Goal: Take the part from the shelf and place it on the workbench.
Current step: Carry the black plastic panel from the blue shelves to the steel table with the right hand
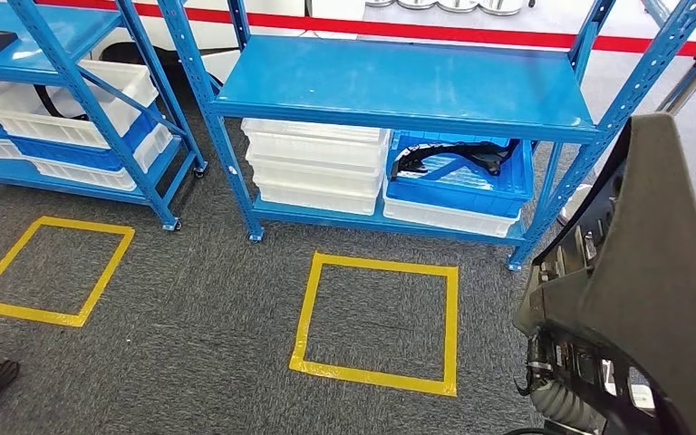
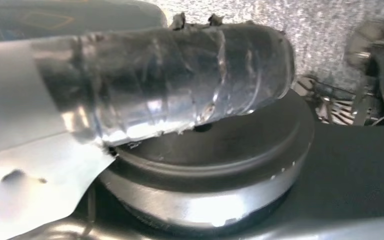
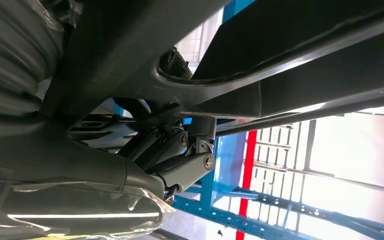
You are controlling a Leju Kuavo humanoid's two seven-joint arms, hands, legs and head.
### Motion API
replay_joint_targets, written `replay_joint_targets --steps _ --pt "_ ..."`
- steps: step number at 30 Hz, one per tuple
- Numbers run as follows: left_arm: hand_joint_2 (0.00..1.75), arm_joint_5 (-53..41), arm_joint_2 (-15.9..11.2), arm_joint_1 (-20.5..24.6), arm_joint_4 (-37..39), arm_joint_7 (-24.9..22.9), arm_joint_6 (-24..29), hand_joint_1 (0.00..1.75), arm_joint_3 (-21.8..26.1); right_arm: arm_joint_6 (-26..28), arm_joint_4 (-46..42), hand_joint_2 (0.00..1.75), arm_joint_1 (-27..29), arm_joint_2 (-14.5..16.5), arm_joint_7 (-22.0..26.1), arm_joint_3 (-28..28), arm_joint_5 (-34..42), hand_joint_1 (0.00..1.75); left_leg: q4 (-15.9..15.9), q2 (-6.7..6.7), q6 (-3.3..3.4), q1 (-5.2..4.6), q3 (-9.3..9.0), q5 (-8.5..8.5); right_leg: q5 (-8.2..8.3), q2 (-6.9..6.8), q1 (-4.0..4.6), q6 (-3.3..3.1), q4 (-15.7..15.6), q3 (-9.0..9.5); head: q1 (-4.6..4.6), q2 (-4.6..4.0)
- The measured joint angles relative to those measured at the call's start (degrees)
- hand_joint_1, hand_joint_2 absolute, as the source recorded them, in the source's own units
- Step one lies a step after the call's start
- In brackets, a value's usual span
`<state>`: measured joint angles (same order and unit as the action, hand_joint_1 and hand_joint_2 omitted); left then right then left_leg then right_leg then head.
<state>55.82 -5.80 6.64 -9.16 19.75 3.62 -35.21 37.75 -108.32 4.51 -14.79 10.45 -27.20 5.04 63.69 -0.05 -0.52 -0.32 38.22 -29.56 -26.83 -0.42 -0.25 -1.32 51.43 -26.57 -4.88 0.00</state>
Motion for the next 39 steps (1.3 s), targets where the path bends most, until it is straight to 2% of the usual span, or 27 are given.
replay_joint_targets --steps 1,2,3,4,5,6,8,9,10,11,13,15,17,18,19,20,22,23,24,26,28,29,31,33,34,37,39 --pt "0.00 0.00 -0.01 0.02 0.00 -0.03 -0.01 0.00 0.00 0.01 0.09 1.75 0.01 -0.01 -0.02 -0.01 0.02 1.75 4.04 0.00 -0.10 0.06 0.55 -2.32 0.78 -0.02 0.01 -0.06 0.08 -1.02 -0.01 0.00" --pt "0.00 0.00 -0.01 0.03 0.00 -0.07 -0.01 0.00 0.00 0.03 0.19 1.75 0.04 -0.01 -0.05 -0.01 0.03 1.75 7.08 0.00 -0.15 0.08 0.58 -2.97 1.57 -0.02 0.01 -0.02 0.18 -2.08 -0.02 0.00" --pt "0.00 0.00 -0.01 0.03 0.00 -0.09 -0.01 0.00 0.00 0.04 0.30 1.75 0.06 -0.01 -0.08 -0.01 0.04 1.75 8.71 0.00 -0.12 0.08 -0.10 -2.10 2.39 -0.01 0.01 0.07 0.36 -3.15 -0.03 0.00" --pt "0.00 0.00 -0.02 0.04 0.00 -0.09 0.00 0.00 0.00 0.05 0.39 1.75 0.07 -0.01 -0.11 -0.01 0.04 1.75 8.51 -0.01 -0.01 0.08 -1.55 -0.30 3.13 0.02 0.02 0.18 0.64 -4.26 -0.04 0.00" --pt "0.00 0.00 -0.02 0.02 0.00 -0.02 0.03 0.00 0.00 0.06 0.46 1.75 0.06 -0.01 -0.14 -0.02 0.05 1.75 6.36 -0.03 0.21 0.07 -3.99 1.35 3.85 0.08 0.02 0.33 1.02 -5.34 -0.05 0.00" --pt "0.00 -0.01 -0.03 -0.09 0.01 0.13 0.09 0.00 0.00 0.06 0.51 1.75 0.06 -0.01 -0.19 -0.02 0.04 1.75 2.57 -0.07 0.50 0.03 -7.44 1.92 4.42 0.15 0.06 0.50 1.44 -6.33 -0.11 0.00" --pt "0.00 -0.06 -0.03 -0.45 0.05 0.52 0.24 0.00 0.00 0.07 0.56 1.75 0.02 -0.02 -0.33 -0.03 -0.07 1.75 -6.37 -0.15 1.13 -0.11 -14.00 0.17 5.39 0.26 0.18 0.96 2.30 -7.87 -0.24 0.00" --pt "0.00 -0.09 -0.03 -0.61 0.09 0.62 0.31 0.00 0.00 0.09 0.58 1.75 0.00 -0.03 -0.56 -0.03 -0.24 1.75 -9.35 -0.17 1.37 -0.21 -15.75 -1.02 5.94 0.24 0.22 1.28 2.54 -8.46 -0.34 0.00" --pt "0.00 -0.10 -0.02 -0.70 0.12 0.63 0.33 0.00 0.00 0.11 0.62 1.75 -0.02 -0.05 -0.84 -0.04 -0.46 1.75 -10.85 -0.17 1.59 -0.29 -16.15 -1.61 6.53 0.18 0.21 1.60 2.70 -8.89 -0.39 0.00" --pt "0.00 -0.11 0.02 -0.73 0.14 0.59 0.32 0.00 0.00 0.16 0.65 1.75 -0.02 -0.10 -1.16 -0.07 -0.71 1.75 -11.13 -0.15 1.86 -0.20 -15.77 -1.55 7.01 0.14 0.16 1.96 2.74 -9.37 -0.41 0.00" --pt "0.00 -0.10 0.16 -0.72 0.13 0.50 0.20 0.00 0.00 0.25 0.76 1.75 -0.05 -0.27 -1.57 -0.25 -1.15 1.75 -11.16 -0.11 2.50 0.05 -14.76 -0.68 5.81 0.17 0.07 2.70 4.35 -10.56 -0.35 0.00" --pt "0.00 -0.09 0.27 -0.68 0.12 0.39 0.08 0.00 0.00 0.29 1.00 1.75 -0.08 -0.46 -1.96 -0.50 -1.62 1.75 -11.13 -0.17 2.95 0.15 -13.51 0.53 1.09 0.24 -0.03 3.37 11.19 -13.07 -0.14 0.00" --pt "0.00 -0.09 0.27 -0.61 0.11 0.26 0.04 0.00 0.00 0.30 1.34 1.75 -0.07 -0.56 -2.71 -0.78 -2.39 1.75 -10.95 -0.48 3.06 0.10 -11.99 1.69 -3.29 0.24 -0.10 3.70 19.04 -15.27 -0.02 0.00" --pt "0.00 -0.09 0.27 -0.57 0.11 0.21 0.03 0.00 0.00 0.30 1.51 1.75 -0.08 -0.56 -3.08 -0.94 -2.85 1.75 -10.76 -0.77 3.01 0.06 -11.18 2.21 -3.88 0.25 -0.11 3.68 20.10 -14.89 -0.02 0.00" --pt "0.00 -0.09 0.27 -0.52 0.11 0.17 0.03 0.00 0.00 0.30 1.66 1.75 -0.09 -0.57 -3.38 -1.10 -3.22 1.75 -10.52 -1.14 2.95 0.03 -10.41 2.66 -3.62 0.29 -0.11 3.55 19.17 -13.50 -0.01 0.00" --pt "0.00 -0.09 0.27 -0.43 0.10 0.15 0.02 0.00 0.00 0.30 1.78 1.75 -0.12 -0.58 -3.58 -1.23 -3.52 1.75 -10.27 -1.61 2.86 -0.03 -9.69 3.07 -2.54 0.56 -0.09 3.25 15.84 -10.84 -0.01 0.00" --pt "0.00 -0.09 0.32 -0.17 0.01 0.14 0.00 0.00 0.00 0.31 1.95 1.75 -0.34 -0.60 -3.94 -1.46 -4.10 1.75 -9.84 -2.56 2.61 -0.21 -8.46 3.83 -0.68 2.16 -0.06 2.34 7.07 -4.64 -0.01 0.00" --pt "0.00 -0.09 0.35 -0.04 -0.05 0.14 0.00 0.00 0.00 0.31 2.02 1.75 -0.55 -0.61 -4.08 -1.60 -4.43 1.75 -9.70 -3.02 2.38 -0.30 -7.95 4.21 -0.19 2.74 -0.03 1.99 3.82 -2.58 -0.02 0.00" --pt "0.00 -0.10 0.39 0.04 -0.10 0.14 0.00 0.00 0.00 0.31 2.10 1.75 -0.75 -0.62 -4.22 -1.78 -4.74 1.75 -9.63 -3.42 2.11 -0.33 -7.56 4.53 -0.12 3.03 0.03 1.75 2.22 -1.71 -0.05 0.00" --pt "0.00 -0.11 0.33 0.06 -0.13 0.09 0.01 0.00 0.00 0.30 2.38 1.75 -1.01 -0.63 -4.61 -2.22 -5.38 1.75 -9.64 -4.26 1.48 -0.30 -7.09 5.08 0.21 2.09 0.06 1.43 1.71 -1.79 -0.06 0.00" --pt "0.00 -0.19 0.12 0.02 -0.10 0.01 0.04 0.00 0.00 0.26 2.74 1.75 -1.27 -0.58 -5.07 -2.71 -6.13 1.75 -8.31 -3.66 0.92 -0.34 -6.35 4.22 0.84 0.88 -0.20 0.91 1.14 -1.60 -0.22 0.00" --pt "0.00 -0.25 0.02 0.02 -0.09 -0.03 0.05 0.00 0.00 0.23 2.90 1.75 -1.42 -0.55 -5.23 -2.92 -6.50 1.75 -6.07 -2.83 0.63 -0.32 -5.31 2.76 1.14 0.21 -0.36 0.67 0.84 -1.55 -0.37 0.00" --pt "0.00 -0.34 -0.07 0.02 -0.09 -0.05 0.05 0.00 0.00 0.21 3.18 1.75 -1.59 -0.53 -5.55 -3.28 -6.97 1.75 1.78 -1.09 0.04 0.00 -1.79 -1.49 1.42 -1.03 -0.40 0.46 0.74 -1.76 -0.66 0.00" --pt "0.00 -0.35 -0.10 0.04 -0.09 -0.10 0.03 0.00 0.00 0.21 3.39 1.75 -1.60 -0.53 -5.79 -3.52 -7.09 1.75 8.06 -0.64 -0.35 0.31 1.01 -4.06 1.49 -2.05 -0.40 0.48 0.86 -2.03 -0.68 0.00" --pt "0.00 -0.35 -0.12 0.04 -0.09 -0.12 0.03 0.00 0.00 0.21 3.44 1.75 -1.60 -0.53 -5.82 -3.58 -7.11 1.75 9.27 -0.59 -0.44 0.38 1.53 -4.41 1.50 -2.31 -0.41 0.50 0.90 -2.10 -0.69 0.00" --pt "0.00 -0.35 -0.12 0.04 -0.09 -0.13 0.03 0.00 0.00 0.21 3.45 1.75 -1.61 -0.53 -5.82 -3.62 -7.11 1.75 9.58 -0.59 -0.48 0.42 1.66 -4.42 1.50 -2.43 -0.41 0.51 0.93 -2.12 -0.69 0.00" --pt "0.00 -0.35 -0.14 0.00 -0.09 -0.12 0.04 0.00 0.00 0.21 3.57 1.75 -1.62 -0.53 -5.82 -3.86 -7.17 1.75 7.76 -0.39 -0.68 0.62 0.47 -3.00 1.46 -3.12 -0.46 0.58 1.14 -2.22 -0.69 0.00"
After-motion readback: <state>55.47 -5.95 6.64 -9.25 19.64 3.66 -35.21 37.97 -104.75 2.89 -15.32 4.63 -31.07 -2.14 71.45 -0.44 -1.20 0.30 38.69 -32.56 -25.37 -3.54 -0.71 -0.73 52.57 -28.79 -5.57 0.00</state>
